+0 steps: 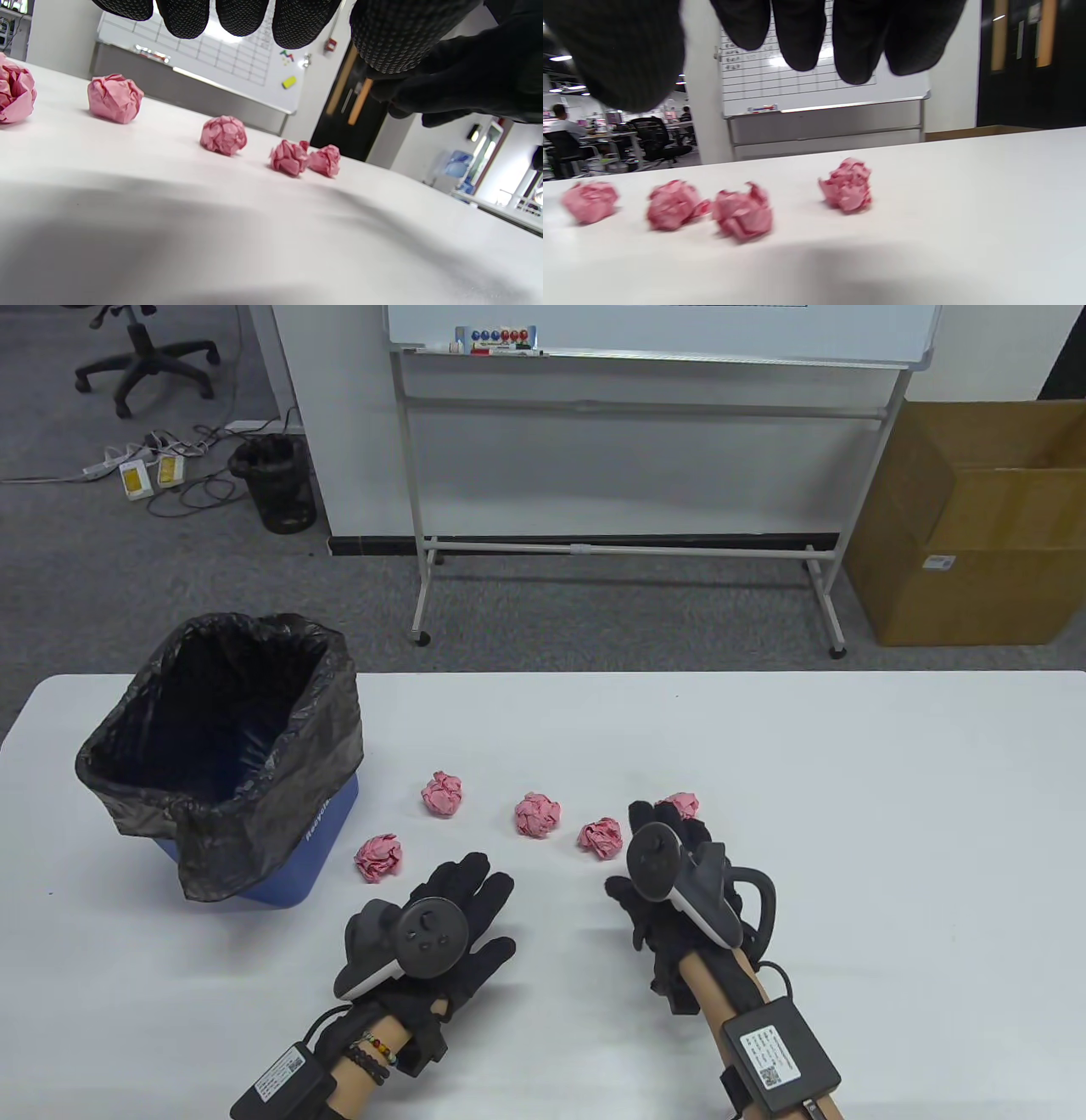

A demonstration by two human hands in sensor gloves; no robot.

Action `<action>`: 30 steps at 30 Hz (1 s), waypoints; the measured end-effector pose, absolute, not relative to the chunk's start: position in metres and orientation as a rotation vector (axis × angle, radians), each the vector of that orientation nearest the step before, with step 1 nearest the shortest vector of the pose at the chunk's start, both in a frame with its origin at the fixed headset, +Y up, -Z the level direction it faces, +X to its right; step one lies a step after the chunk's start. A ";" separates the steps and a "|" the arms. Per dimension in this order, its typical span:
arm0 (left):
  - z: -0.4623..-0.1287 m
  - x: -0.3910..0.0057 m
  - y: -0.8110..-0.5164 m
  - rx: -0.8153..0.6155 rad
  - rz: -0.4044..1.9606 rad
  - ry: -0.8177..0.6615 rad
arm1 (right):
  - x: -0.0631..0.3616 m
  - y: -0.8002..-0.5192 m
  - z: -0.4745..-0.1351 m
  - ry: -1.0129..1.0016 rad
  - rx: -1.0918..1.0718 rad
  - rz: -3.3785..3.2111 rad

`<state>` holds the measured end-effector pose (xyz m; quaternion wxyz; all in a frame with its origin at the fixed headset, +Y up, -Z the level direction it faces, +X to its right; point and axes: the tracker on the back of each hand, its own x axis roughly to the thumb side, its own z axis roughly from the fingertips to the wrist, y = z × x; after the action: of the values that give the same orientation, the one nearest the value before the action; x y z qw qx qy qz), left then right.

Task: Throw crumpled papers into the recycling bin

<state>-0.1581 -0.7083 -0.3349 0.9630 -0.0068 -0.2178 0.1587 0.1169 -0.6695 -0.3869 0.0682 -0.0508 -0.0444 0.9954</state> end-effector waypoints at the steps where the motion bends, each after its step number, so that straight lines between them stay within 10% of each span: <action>1: -0.334 -0.158 -0.708 -0.011 0.321 -0.444 | 0.120 -0.668 -0.394 -0.138 -0.188 2.999; 30: -0.336 -0.154 -0.709 -0.040 0.311 -0.444 | 0.125 -0.737 -0.497 -0.077 -0.572 3.226</action>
<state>-0.1539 -0.7087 -0.3359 0.9633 -0.0196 -0.2191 0.1537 0.1253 -0.7368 -0.4967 -0.0679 -0.1742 -0.0234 0.9821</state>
